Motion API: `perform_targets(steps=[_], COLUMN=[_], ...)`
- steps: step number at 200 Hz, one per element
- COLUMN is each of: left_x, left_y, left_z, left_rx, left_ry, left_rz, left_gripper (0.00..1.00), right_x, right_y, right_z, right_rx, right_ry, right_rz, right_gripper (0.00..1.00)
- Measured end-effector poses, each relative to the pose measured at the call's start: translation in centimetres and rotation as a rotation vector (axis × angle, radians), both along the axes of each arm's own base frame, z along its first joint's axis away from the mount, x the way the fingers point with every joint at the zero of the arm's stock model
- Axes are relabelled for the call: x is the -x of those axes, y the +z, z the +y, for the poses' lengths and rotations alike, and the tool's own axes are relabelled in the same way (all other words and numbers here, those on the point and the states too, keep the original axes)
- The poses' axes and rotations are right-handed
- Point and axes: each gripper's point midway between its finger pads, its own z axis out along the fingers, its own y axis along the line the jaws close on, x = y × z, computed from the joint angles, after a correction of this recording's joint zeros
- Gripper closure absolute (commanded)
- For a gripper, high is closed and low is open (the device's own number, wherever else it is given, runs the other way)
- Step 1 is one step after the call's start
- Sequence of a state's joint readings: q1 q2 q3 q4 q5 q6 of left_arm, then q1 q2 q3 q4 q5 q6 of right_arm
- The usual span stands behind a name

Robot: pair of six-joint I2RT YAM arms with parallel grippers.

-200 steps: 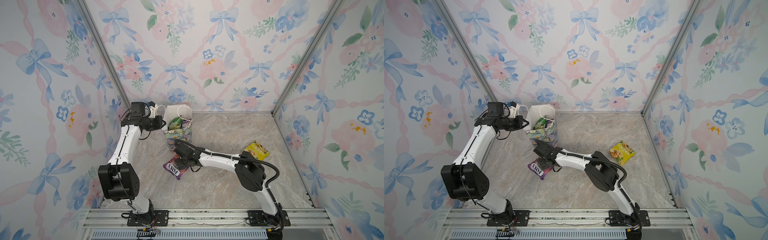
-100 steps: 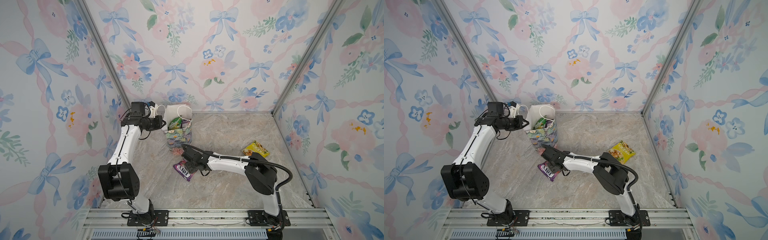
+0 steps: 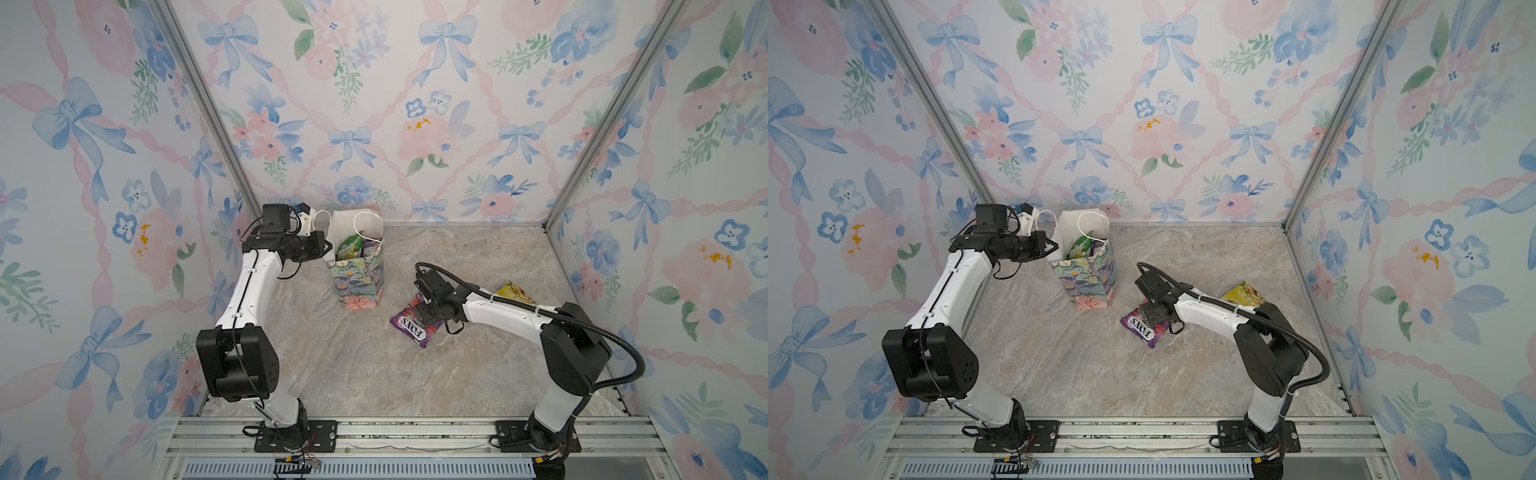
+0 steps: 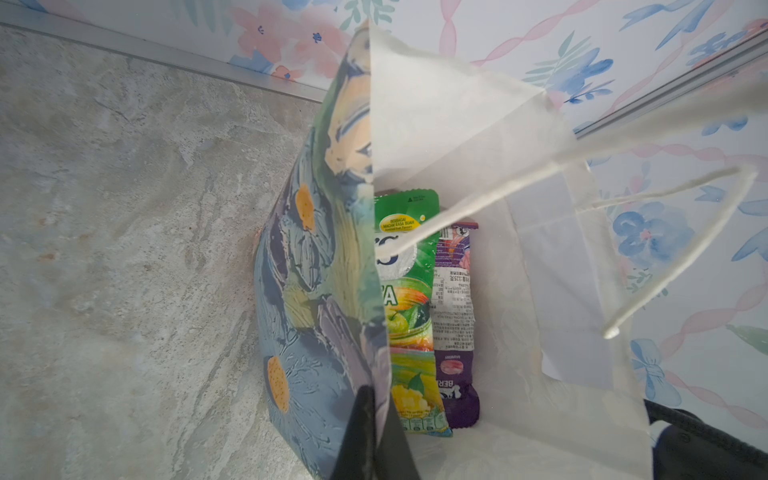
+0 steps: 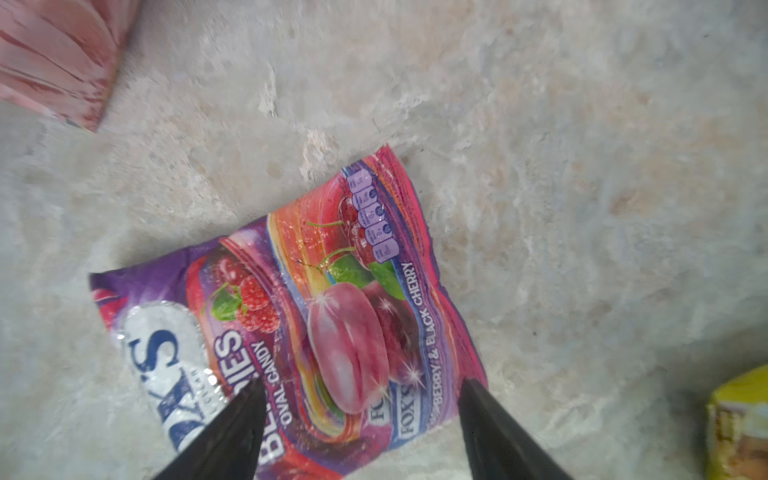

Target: Place the snacks into the paper bag

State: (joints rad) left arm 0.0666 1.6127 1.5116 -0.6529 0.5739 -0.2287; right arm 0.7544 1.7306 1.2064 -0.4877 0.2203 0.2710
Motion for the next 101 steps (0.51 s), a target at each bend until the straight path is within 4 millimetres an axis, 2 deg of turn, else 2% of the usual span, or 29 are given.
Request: perform_targets(steps=[19, 37, 51, 71, 85, 101], left_x=[0.0, 0.0, 0.0, 0.0, 0.0, 0.0], left_y=[0.0, 0.0, 0.0, 0.0, 0.0, 0.0], left_z=[0.0, 0.0, 0.0, 0.0, 0.0, 0.0], left_rx=[0.001, 0.001, 0.001, 0.002, 0.002, 0.002], left_ry=[0.0, -0.001, -0.001, -0.002, -0.002, -0.002], left_rz=[0.0, 0.0, 0.0, 0.0, -0.001, 0.0], left_gripper=[1.0, 1.0, 1.0, 1.0, 1.0, 1.0], right_x=[0.7, 2.1, 3.1, 4.8, 5.7, 6.3], right_y=[2.7, 3.6, 2.9, 0.4, -1.1, -2.1], right_z=[0.1, -0.3, -1.0, -1.8, -2.1, -2.3], right_rx=[-0.15, -0.305, -0.397, -0.479, -0.511, -0.537], right_ry=[-0.058, -0.143, -0.224, -0.337, -0.397, -0.448], right_rz=[-0.005, 0.022, 0.063, 0.148, 0.197, 0.23], right_gripper=[0.22, 0.18, 0.12, 0.0, 0.03, 0.0])
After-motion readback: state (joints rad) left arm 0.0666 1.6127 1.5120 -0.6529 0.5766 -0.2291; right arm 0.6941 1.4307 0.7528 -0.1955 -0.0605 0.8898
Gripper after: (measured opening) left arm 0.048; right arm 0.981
